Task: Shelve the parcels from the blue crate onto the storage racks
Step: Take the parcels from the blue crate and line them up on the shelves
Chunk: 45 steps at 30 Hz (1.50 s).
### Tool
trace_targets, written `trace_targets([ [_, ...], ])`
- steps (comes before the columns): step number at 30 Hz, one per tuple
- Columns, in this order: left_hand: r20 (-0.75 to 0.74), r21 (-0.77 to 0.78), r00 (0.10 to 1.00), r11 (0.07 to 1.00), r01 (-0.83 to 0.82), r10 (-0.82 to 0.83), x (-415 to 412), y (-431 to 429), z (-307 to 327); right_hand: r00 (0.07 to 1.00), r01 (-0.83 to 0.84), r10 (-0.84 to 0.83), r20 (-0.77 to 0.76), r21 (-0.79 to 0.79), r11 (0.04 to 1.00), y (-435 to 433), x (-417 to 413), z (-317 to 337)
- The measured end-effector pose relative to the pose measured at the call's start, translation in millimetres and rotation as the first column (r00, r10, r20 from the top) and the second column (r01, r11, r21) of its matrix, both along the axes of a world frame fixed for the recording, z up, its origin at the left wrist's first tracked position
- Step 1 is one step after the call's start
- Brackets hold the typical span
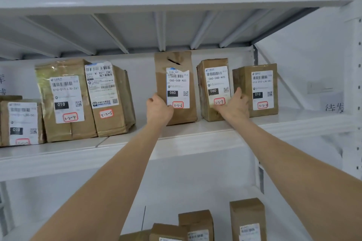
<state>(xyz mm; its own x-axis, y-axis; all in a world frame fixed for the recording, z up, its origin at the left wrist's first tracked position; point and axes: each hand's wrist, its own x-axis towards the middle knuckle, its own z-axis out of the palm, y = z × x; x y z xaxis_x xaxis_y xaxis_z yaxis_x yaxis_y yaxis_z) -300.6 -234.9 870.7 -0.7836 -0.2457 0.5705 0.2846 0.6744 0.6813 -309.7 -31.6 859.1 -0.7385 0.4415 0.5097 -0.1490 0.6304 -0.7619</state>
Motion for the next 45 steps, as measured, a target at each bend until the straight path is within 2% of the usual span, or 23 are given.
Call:
trace_targets([
  [3,-0.001,0.014,1.000,1.000,-0.003,0.003,-11.2,2.0,4.3,0.999,-0.030,0.032,0.023,-0.062,0.998,3.6,-11.9,5.0],
  [10,0.038,0.169,0.999,0.986,0.008,-0.015,-34.0,-0.8,14.8,0.996,-0.092,0.093,0.006,-0.125,0.988,13.0,-38.0,11.5],
  [14,0.079,0.200,0.993,0.978,0.067,-0.084,-40.8,0.5,12.8,0.971,-0.233,0.241,0.001,-0.254,0.939,15.2,-46.8,10.1],
  [21,0.117,0.112,0.991,0.992,0.051,-0.064,-38.8,-3.7,9.6,0.952,-0.281,0.296,0.073,-0.170,0.945,7.6,-48.5,1.2],
  [26,0.123,0.079,0.991,0.996,0.043,-0.053,-39.2,-8.2,10.6,0.938,-0.338,0.347,0.018,-0.190,0.922,6.4,-48.4,3.6],
  [35,0.177,0.051,0.984,0.998,0.020,-0.029,-38.8,-11.0,9.9,0.915,-0.393,0.402,0.036,-0.151,0.907,-0.6,-50.9,4.2],
  [45,0.220,-0.109,0.958,0.981,-0.163,0.184,-14.3,-32.2,17.0,0.850,-0.488,0.516,0.108,-0.207,0.848,-19.2,-34.4,10.1],
])
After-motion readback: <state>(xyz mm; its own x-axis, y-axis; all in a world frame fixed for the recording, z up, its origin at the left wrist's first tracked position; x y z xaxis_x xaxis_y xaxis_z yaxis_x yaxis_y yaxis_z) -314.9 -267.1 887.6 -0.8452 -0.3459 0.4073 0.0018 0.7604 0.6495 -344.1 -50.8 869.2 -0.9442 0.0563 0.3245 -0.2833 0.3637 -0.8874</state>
